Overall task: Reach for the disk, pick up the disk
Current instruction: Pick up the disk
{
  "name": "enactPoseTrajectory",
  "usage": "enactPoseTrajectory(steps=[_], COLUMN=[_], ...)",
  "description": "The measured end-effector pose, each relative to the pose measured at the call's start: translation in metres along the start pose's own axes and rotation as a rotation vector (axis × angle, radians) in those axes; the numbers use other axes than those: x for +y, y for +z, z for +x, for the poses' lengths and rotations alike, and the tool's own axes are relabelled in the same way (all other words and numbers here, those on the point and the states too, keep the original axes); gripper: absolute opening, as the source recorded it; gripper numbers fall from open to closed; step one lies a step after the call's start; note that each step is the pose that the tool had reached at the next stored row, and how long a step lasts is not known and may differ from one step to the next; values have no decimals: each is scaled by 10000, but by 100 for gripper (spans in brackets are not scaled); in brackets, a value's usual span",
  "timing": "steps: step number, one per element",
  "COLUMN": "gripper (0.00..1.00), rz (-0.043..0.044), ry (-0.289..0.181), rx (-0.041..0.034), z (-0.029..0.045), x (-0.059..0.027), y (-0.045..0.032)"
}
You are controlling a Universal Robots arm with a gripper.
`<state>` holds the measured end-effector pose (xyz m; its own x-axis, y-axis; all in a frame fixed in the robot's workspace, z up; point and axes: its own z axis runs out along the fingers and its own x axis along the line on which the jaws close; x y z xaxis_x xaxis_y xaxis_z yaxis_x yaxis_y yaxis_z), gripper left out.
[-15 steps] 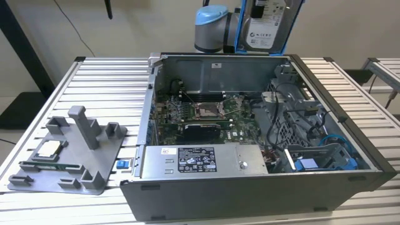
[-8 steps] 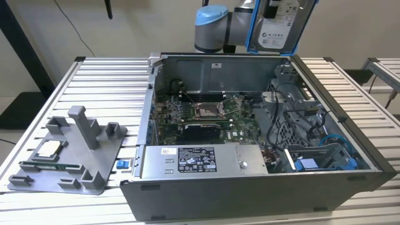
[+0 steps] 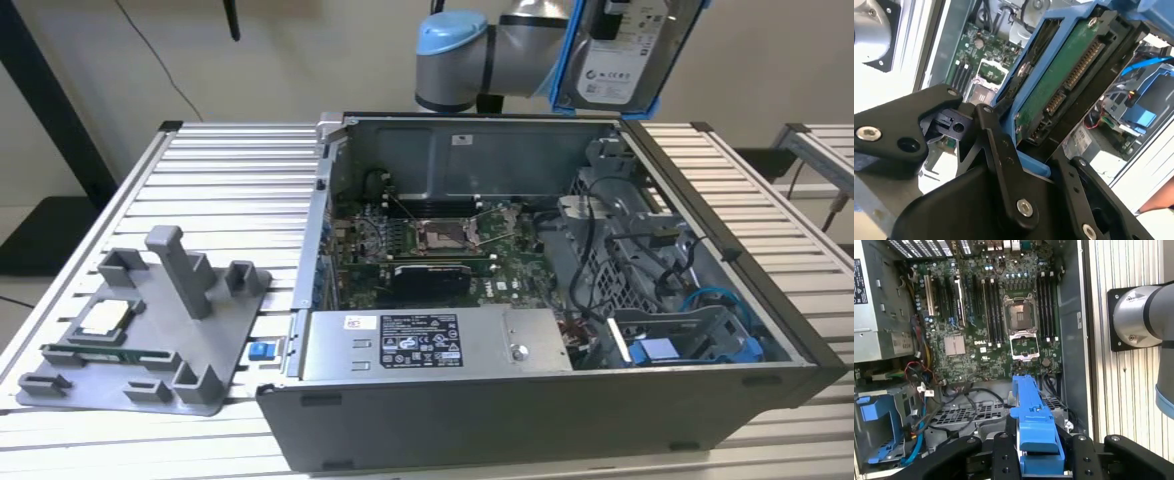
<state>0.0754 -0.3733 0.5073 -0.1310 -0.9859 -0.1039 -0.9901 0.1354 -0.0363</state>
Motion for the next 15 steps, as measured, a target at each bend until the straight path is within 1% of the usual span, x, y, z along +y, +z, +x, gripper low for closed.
enactPoseTrajectory(steps=[4,9,11,13,15], gripper=[0,0,0,0,0], rz=[0,0,1,0,1], ry=[-2,-1,0,-3,-2], rx=[-1,2,7,7,7], z=[0,-9,-5,30,100], x=[-5,-69,-71,-77,-87], y=[0,3,3,0,-6])
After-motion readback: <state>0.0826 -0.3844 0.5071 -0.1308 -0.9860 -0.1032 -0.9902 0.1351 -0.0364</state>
